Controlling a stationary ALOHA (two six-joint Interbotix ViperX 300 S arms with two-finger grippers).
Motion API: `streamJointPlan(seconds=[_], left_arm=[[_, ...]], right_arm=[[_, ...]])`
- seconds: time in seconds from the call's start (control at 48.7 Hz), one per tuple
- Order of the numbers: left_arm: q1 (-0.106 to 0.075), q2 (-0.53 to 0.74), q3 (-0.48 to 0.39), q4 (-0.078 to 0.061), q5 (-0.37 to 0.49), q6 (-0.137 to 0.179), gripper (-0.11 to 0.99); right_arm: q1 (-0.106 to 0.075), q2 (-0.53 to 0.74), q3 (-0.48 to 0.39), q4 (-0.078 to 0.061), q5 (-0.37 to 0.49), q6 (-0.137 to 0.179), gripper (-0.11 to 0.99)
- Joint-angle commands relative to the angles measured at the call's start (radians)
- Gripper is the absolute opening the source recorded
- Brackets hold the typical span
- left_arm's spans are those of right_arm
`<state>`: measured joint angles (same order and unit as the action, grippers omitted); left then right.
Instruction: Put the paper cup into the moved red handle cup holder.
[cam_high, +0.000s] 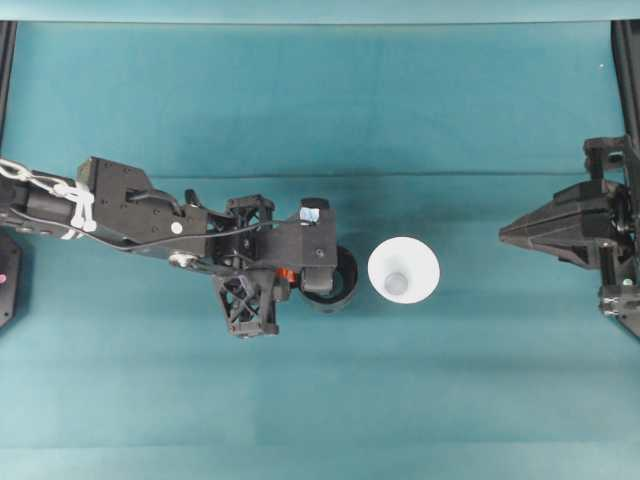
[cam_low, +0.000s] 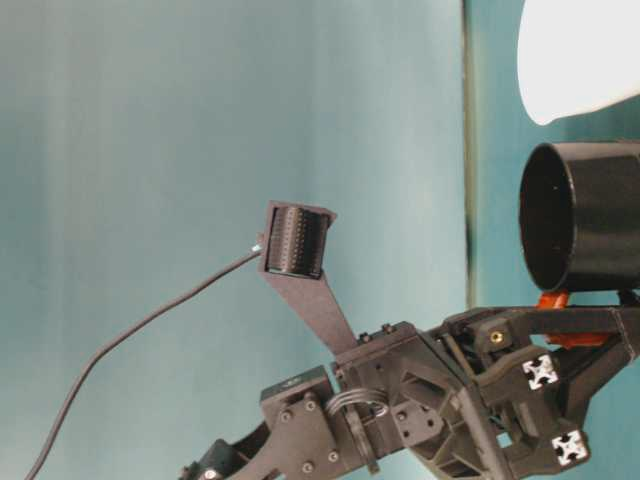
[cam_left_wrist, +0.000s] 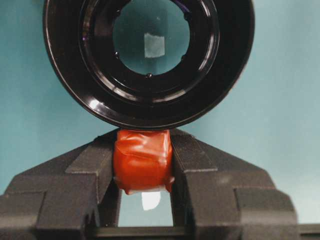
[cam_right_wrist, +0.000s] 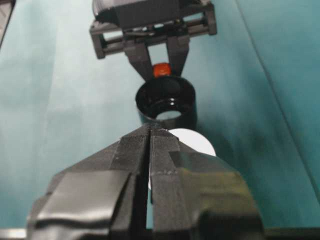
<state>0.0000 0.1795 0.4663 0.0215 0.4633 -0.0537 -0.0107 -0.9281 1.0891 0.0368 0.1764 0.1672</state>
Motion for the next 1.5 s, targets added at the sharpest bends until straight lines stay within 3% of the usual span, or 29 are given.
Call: streamJointPlan(seconds=[0.0,0.288,0.452,0.534,0.781,0.966,1.233,1.479], left_arm=[[0.008,0.000,-0.005,0.005,-0.006,0.002,0.29],[0.017,0.005,-0.006,0.005,0.005,0.003,0.30],[0.018,0.005,-0.003,0.005,0.000,0.003,0.72],[0.017,0.005,-0.003,0.002,-0.009,0.003,0.83],[0.017,-0.011,0.005,0.005,-0.009,0.006,0.84],[0.017,-0.126,0.038,0.005,0.018,0.006,0.85],[0.003,-0.353,0.115,0.005,0.084,0.006,0.86],[-0.025,-0.509,0.183,0.002,0.133,-0.003,0.86]], right_arm=[[-0.002,0.006,-0.008,0.003,-0.005,0.020,-0.10],[-0.002,0.006,-0.005,0.003,-0.005,0.028,-0.10],[0.000,0.006,-0.005,0.003,-0.006,0.028,-0.10],[0.000,0.005,-0.005,0.003,-0.006,0.028,-0.10],[0.000,0.006,-0.005,0.003,-0.005,0.029,-0.10],[-0.005,0.012,-0.009,0.003,0.011,0.031,-0.10],[-0.038,0.057,-0.058,0.003,0.172,0.040,-0.09],[-0.061,0.133,-0.132,0.003,0.238,0.043,-0.07]])
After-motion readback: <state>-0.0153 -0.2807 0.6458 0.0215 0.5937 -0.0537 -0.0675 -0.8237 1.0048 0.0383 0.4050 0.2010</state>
